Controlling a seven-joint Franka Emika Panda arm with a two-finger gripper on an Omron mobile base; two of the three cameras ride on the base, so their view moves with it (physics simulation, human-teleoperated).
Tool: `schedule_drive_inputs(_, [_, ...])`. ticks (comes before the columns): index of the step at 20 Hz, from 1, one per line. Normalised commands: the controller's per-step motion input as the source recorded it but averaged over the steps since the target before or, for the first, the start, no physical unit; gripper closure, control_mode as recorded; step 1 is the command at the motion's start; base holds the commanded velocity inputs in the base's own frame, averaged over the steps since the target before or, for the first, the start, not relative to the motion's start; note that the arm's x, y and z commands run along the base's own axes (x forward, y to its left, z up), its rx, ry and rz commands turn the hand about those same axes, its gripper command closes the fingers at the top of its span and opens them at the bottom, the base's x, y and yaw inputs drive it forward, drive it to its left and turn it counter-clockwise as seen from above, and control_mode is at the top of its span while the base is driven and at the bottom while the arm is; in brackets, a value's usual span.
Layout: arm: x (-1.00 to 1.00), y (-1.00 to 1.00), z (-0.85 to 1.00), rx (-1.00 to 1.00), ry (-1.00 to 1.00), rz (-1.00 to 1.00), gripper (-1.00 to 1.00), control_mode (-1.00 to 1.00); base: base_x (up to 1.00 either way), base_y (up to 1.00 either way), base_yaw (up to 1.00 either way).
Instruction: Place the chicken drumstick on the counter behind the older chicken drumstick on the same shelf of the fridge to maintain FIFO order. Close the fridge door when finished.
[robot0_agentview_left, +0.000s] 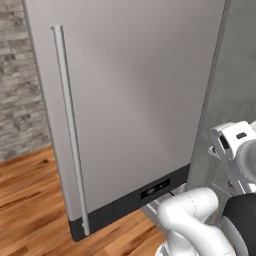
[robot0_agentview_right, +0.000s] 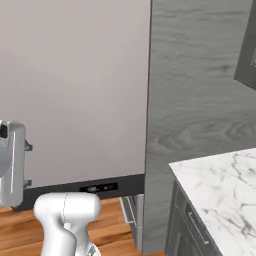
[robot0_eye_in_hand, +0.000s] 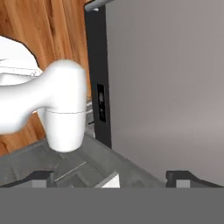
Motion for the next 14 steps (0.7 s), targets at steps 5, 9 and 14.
schedule_drive_inputs(5, [0.00,0.00,0.00,0.00,0.00,0.00,-1.00,1.00,0.43,-0.17,0.29])
schedule_drive_inputs(9, [0.00,0.00,0.00,0.00,0.00,0.00,-1.00,1.00,0.14,-0.04,0.05])
schedule_drive_inputs(14, [0.08,0.00,-0.02,0.00,0.00,0.00,-1.00,-1.00,0.19,0.00,0.02])
